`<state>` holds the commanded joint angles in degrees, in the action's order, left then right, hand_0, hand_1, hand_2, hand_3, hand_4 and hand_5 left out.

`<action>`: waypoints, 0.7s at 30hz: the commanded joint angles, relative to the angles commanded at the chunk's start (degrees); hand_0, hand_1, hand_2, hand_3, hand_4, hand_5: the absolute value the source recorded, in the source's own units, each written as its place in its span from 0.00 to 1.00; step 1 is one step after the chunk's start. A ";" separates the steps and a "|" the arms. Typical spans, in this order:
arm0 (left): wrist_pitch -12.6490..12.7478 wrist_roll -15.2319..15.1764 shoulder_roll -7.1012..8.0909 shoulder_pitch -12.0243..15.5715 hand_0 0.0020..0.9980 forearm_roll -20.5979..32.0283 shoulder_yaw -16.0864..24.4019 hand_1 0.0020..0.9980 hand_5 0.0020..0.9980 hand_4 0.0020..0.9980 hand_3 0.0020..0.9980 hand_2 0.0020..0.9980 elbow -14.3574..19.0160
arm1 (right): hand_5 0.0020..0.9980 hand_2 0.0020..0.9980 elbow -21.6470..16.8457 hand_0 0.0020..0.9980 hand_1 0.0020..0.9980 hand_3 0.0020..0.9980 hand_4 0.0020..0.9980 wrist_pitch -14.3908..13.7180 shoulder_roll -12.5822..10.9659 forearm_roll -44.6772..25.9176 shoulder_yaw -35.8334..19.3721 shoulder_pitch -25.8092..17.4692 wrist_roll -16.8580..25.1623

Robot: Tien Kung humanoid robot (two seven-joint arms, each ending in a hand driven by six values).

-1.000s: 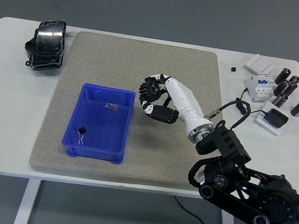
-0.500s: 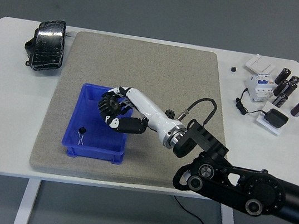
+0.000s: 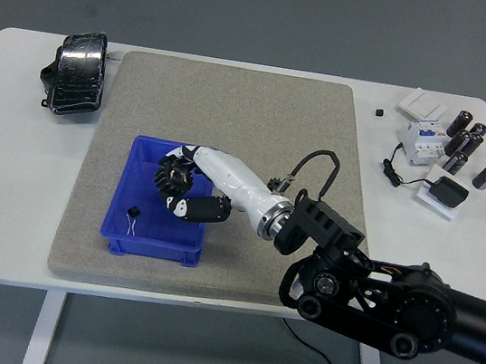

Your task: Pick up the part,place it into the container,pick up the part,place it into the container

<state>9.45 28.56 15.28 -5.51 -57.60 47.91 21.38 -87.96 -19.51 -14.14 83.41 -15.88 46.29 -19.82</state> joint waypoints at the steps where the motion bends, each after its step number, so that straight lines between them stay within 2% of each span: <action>1: -0.01 0.02 -0.02 0.01 0.65 0.01 -0.01 0.65 0.66 0.65 0.54 0.62 0.01 | 0.23 0.71 0.26 0.76 0.76 0.71 0.46 0.06 0.04 0.77 0.05 0.15 -0.27; 5: -0.04 0.05 0.00 -0.03 0.65 -0.03 0.05 0.65 0.66 0.65 0.54 0.62 0.03 | 0.23 0.71 0.62 0.76 0.76 0.71 0.46 0.31 0.16 1.87 0.53 0.54 -0.77; 6: -0.05 0.05 0.01 -0.06 0.65 -0.06 0.10 0.65 0.66 0.65 0.54 0.61 0.03 | 0.22 0.76 0.67 0.76 0.79 0.77 0.60 0.36 0.22 1.97 0.73 0.65 -0.83; 11: -0.08 0.05 0.04 -0.14 0.65 -0.23 0.26 0.65 0.66 0.65 0.54 0.61 0.03 | 0.22 0.76 0.84 0.76 0.79 0.77 0.60 0.38 0.38 1.52 1.21 1.00 -0.72; 12: -0.10 0.09 0.04 -0.15 0.65 -0.26 0.29 0.65 0.66 0.65 0.54 0.61 0.04 | 0.23 0.78 0.88 0.78 0.81 0.83 0.67 0.45 0.38 1.27 1.30 1.07 -0.65; 17: -0.17 0.11 0.03 -0.18 0.65 -0.44 0.42 0.65 0.66 0.65 0.54 0.61 0.03 | 0.23 0.78 1.22 0.78 0.81 0.83 0.67 1.14 0.44 0.19 1.53 1.27 -0.23; 18: -0.20 0.11 0.03 -0.19 0.65 -0.47 0.44 0.65 0.66 0.64 0.54 0.61 0.03 | 0.25 0.85 1.30 0.81 0.84 0.89 0.76 1.39 0.46 0.04 1.55 1.30 -0.19; 21: -0.25 0.14 0.05 -0.22 0.65 -0.63 0.56 0.65 0.66 0.64 0.54 0.61 0.03 | 0.25 0.85 1.55 0.81 0.84 0.89 0.76 2.48 0.50 -0.23 1.53 1.36 -0.36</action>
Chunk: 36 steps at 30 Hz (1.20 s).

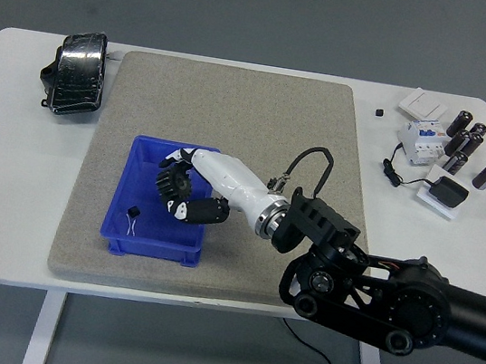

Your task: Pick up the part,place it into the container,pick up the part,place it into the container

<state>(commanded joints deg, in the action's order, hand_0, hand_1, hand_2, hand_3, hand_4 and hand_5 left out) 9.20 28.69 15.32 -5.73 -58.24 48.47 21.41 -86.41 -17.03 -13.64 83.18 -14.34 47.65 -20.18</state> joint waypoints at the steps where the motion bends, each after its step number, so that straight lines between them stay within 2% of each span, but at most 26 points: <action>1: -0.02 0.01 0.01 0.00 0.65 -0.04 0.02 0.65 0.66 0.64 0.54 0.61 0.00 | 0.25 0.85 0.08 0.81 0.84 0.89 0.76 0.24 0.01 -0.09 -0.01 0.00 -0.01; 2: -0.02 0.02 0.01 0.01 0.65 -0.06 0.04 0.65 0.66 0.64 0.54 0.61 0.01 | 0.25 0.85 0.13 0.81 0.84 0.89 0.76 0.44 0.00 -0.20 -0.03 -0.01 0.02; 3: -0.04 0.05 0.00 0.03 0.65 -0.09 0.07 0.65 0.66 0.65 0.54 0.61 0.03 | 0.28 0.89 0.17 0.83 0.86 0.92 0.82 0.52 0.00 -0.31 -0.04 -0.03 0.08; 8: -0.03 0.08 -0.05 0.05 0.65 -0.10 0.12 0.65 0.66 0.65 0.54 0.61 0.05 | 0.28 0.89 0.28 0.83 0.86 0.92 0.82 0.08 -0.07 -0.74 -0.43 -0.32 0.50; 14: -0.04 0.06 -0.10 0.05 0.65 -0.13 0.14 0.65 0.66 0.64 0.54 0.60 0.05 | 0.30 0.88 -0.03 0.82 0.85 0.91 0.84 -3.11 -1.08 -1.17 -4.33 -1.76 1.58; 15: -0.05 0.05 -0.11 0.05 0.65 -0.12 0.14 0.65 0.66 0.64 0.53 0.60 0.05 | 0.31 0.82 -0.16 0.77 0.80 0.85 0.81 -3.68 -1.38 -0.38 -5.23 -2.00 1.17; 18: -0.07 0.03 -0.18 0.05 0.65 -0.12 0.16 0.65 0.66 0.64 0.53 0.60 0.04 | 0.31 0.82 0.63 0.77 0.80 0.85 0.81 -4.86 -2.53 4.97 -8.15 -2.53 -2.08; 20: -0.04 -0.07 -0.21 0.04 0.65 0.04 0.07 0.65 0.66 0.64 0.53 0.60 0.01 | 0.31 0.82 2.32 0.77 0.80 0.85 0.81 -4.18 -3.49 9.41 -9.82 -2.80 -4.62; 21: -0.03 -0.07 -0.22 0.05 0.65 0.06 0.06 0.65 0.65 0.63 0.53 0.60 0.01 | 0.29 0.79 3.24 0.64 0.73 0.81 0.79 -3.29 -4.15 11.31 -10.25 -2.86 -5.81; 25: 0.09 -0.02 -0.17 0.14 0.65 0.08 0.07 0.65 0.65 0.63 0.53 0.60 0.07 | 0.29 0.79 6.82 0.64 0.73 0.81 0.79 0.40 -6.27 19.03 -9.27 -2.73 -10.65; 29: 0.05 -0.12 -0.15 0.05 0.65 0.00 0.12 0.65 0.65 0.62 0.53 0.60 0.03 | 0.29 0.79 9.79 0.62 0.72 0.81 0.78 1.99 -5.79 23.27 -6.71 -2.46 -12.07; 36: 0.13 -0.32 -0.17 -0.18 0.65 0.08 0.03 0.65 0.64 0.62 0.53 0.60 -0.04 | 0.27 0.79 12.32 0.61 0.71 0.81 0.76 2.91 -4.55 23.16 -2.64 -1.93 -12.07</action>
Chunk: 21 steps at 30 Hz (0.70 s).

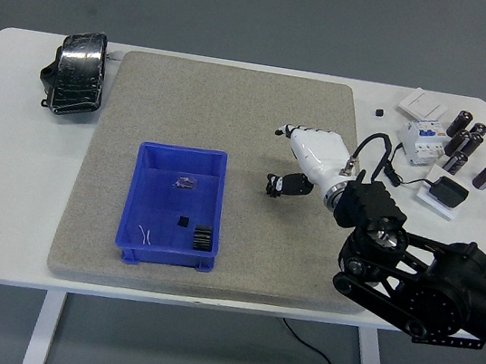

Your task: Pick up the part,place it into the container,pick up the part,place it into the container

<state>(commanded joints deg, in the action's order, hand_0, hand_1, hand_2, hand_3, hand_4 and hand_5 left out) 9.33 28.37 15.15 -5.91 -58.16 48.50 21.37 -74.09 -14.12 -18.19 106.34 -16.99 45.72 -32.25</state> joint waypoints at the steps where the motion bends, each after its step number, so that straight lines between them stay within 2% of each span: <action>1: 0.03 0.06 0.01 0.03 0.65 0.00 -0.01 0.65 0.64 0.62 0.53 0.60 0.03 | 0.27 0.79 0.33 0.61 0.71 0.81 0.76 0.10 0.11 -0.02 0.60 0.18 0.06; 14: 0.05 0.23 0.06 -0.01 0.65 -0.10 -0.06 0.65 0.64 0.62 0.53 0.60 0.13 | 0.26 0.77 5.82 0.58 0.69 0.78 0.74 -1.75 2.74 -2.67 6.33 2.51 2.45; 15: 0.05 0.22 0.08 -0.03 0.65 -0.08 -0.08 0.65 0.64 0.62 0.53 0.60 0.14 | 0.27 0.72 6.26 0.53 0.65 0.71 0.72 -2.00 2.96 -2.99 6.75 2.60 2.69; 20: 0.08 0.26 0.13 -0.07 0.65 -0.12 -0.07 0.65 0.64 0.62 0.53 0.60 0.18 | 0.27 0.72 8.18 0.53 0.65 0.71 0.72 -2.75 3.56 -4.33 8.16 2.71 3.58; 21: 0.09 0.28 0.13 -0.06 0.65 -0.12 -0.07 0.65 0.64 0.62 0.53 0.60 0.19 | 0.26 0.69 8.59 0.49 0.63 0.70 0.71 -2.89 3.65 -4.60 8.38 2.71 3.76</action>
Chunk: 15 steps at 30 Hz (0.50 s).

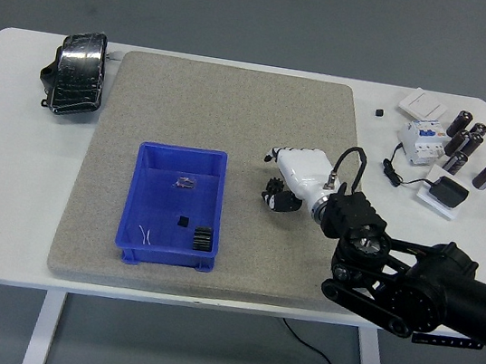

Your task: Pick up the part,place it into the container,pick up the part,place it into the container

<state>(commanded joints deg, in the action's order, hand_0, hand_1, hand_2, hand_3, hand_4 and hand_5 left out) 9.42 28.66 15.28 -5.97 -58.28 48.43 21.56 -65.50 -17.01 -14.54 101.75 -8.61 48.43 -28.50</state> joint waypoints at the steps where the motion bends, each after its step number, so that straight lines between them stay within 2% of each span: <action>1: 0.00 0.01 0.00 0.01 0.65 0.00 -0.02 0.65 0.64 0.62 0.53 0.60 0.01 | 0.26 0.69 0.49 0.49 0.63 0.70 0.71 -0.15 0.08 -0.32 0.23 0.00 0.20; 5: 0.02 0.04 0.00 0.03 0.65 0.03 -0.07 0.65 0.64 0.62 0.53 0.60 0.03 | 0.26 0.69 1.58 0.49 0.63 0.70 0.71 -0.74 0.14 -1.08 0.78 -0.06 0.81; 6: 0.02 0.02 0.00 0.04 0.65 0.05 -0.09 0.65 0.64 0.62 0.53 0.60 0.03 | 0.26 0.61 1.73 0.44 0.59 0.68 0.65 -0.92 0.14 -1.21 0.88 -0.10 0.95; 11: 0.02 -0.07 -0.01 0.02 0.65 0.14 -0.11 0.65 0.64 0.62 0.53 0.60 -0.02 | 0.26 0.61 2.17 0.44 0.59 0.68 0.65 -1.62 0.31 -1.80 1.25 -0.26 1.48; 12: 0.01 -0.11 -0.01 0.02 0.65 0.18 -0.14 0.65 0.64 0.62 0.53 0.60 -0.03 | 0.24 0.56 2.29 0.42 0.57 0.67 0.57 -1.80 0.37 -2.04 1.36 -0.30 1.62; 15: 0.02 -0.20 -0.03 0.02 0.65 0.31 -0.21 0.65 0.64 0.62 0.53 0.60 -0.06 | 0.24 0.56 2.62 0.42 0.57 0.67 0.57 -2.18 0.55 -2.50 1.61 -0.42 1.86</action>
<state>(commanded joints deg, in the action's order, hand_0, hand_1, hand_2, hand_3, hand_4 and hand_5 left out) 9.44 28.45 15.25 -5.95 -57.98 48.22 21.50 -62.88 -19.19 -13.99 99.24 -7.00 48.01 -26.63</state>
